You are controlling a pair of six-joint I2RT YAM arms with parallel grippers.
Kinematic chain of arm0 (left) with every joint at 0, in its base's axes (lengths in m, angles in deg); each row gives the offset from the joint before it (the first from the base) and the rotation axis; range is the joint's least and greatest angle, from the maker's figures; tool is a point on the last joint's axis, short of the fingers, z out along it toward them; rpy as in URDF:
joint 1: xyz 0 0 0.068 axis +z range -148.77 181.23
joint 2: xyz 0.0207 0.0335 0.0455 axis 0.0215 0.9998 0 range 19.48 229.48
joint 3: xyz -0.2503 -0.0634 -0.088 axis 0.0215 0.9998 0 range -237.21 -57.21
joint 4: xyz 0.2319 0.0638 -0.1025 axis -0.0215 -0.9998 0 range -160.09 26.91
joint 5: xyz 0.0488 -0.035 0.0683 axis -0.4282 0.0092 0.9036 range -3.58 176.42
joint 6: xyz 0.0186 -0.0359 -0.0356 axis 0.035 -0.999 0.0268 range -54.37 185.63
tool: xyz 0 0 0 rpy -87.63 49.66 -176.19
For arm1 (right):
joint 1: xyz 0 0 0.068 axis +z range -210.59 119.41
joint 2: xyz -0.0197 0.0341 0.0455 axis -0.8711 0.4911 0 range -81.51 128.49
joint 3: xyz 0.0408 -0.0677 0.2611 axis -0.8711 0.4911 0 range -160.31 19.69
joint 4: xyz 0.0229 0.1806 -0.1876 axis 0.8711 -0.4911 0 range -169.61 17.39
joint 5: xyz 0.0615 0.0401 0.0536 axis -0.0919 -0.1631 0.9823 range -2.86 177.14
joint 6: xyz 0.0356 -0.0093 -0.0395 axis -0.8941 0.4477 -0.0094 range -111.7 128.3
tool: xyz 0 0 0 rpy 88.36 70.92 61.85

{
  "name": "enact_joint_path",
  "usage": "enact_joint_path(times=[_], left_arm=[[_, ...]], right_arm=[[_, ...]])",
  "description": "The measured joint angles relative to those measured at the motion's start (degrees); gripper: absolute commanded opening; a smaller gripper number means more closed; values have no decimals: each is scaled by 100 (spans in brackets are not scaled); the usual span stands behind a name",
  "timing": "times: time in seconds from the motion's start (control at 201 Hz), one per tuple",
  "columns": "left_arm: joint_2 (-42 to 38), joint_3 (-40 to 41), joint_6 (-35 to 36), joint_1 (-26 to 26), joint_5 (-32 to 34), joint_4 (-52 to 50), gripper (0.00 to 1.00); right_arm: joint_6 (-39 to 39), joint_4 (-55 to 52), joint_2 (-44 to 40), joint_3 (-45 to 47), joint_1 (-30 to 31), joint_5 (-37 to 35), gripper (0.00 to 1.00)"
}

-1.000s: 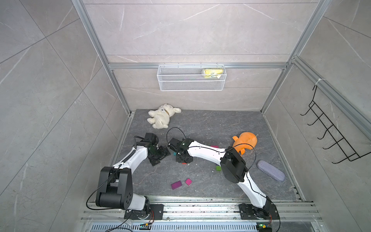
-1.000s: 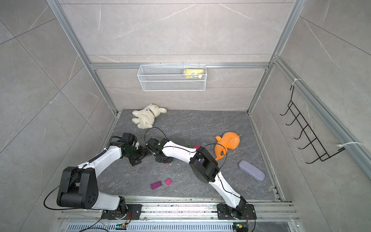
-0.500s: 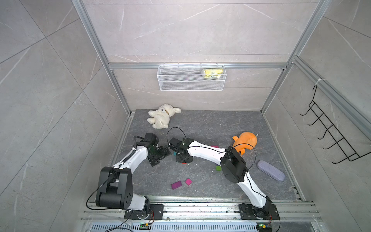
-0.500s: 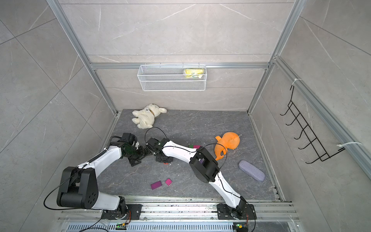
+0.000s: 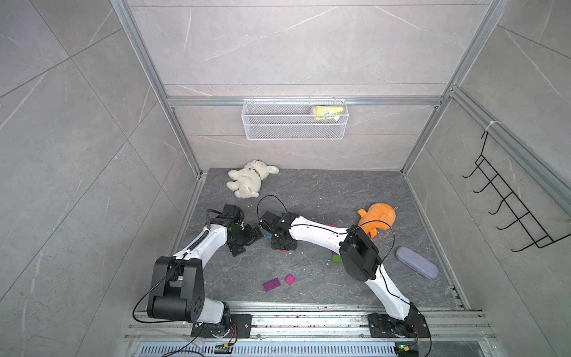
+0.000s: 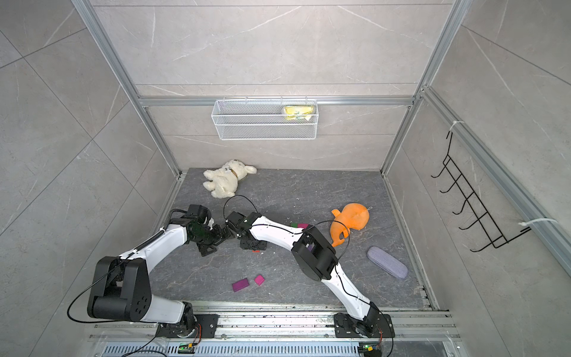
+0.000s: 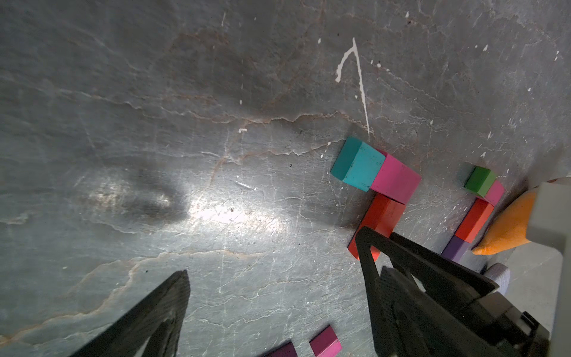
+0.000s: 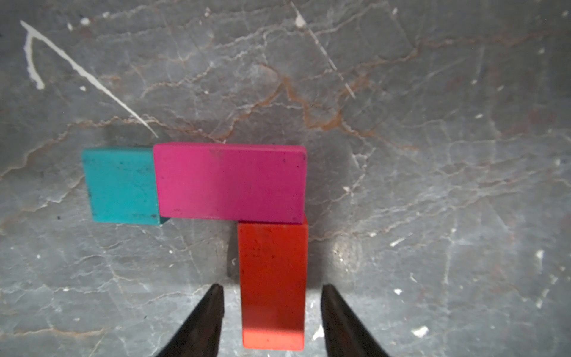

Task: Assemble the number 7 with building blocks
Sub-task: Adjust the building block at the center of the board.

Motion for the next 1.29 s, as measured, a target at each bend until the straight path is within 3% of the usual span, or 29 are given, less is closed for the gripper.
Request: enact_joint_path(times=[0.388, 0.627, 0.861, 1.05, 1.289], left_arm=[[-247, 103, -4, 7, 59, -153, 100], [-654, 166, 20, 619, -15, -299, 100], [-706, 195, 118, 852, -68, -444, 100], [-710, 229, 146, 852, -131, -492, 100], [-710, 258, 144, 848, -153, -459, 100]], right_arm=[[407, 181, -136, 66, 264, -7, 67], [1443, 866, -1685, 1515, 516, 20, 70], [1694, 1222, -2811, 2592, 494, 57, 71], [1659, 1248, -2732, 2802, 483, -42, 70], [1294, 1102, -1805, 1818, 179, -72, 65]])
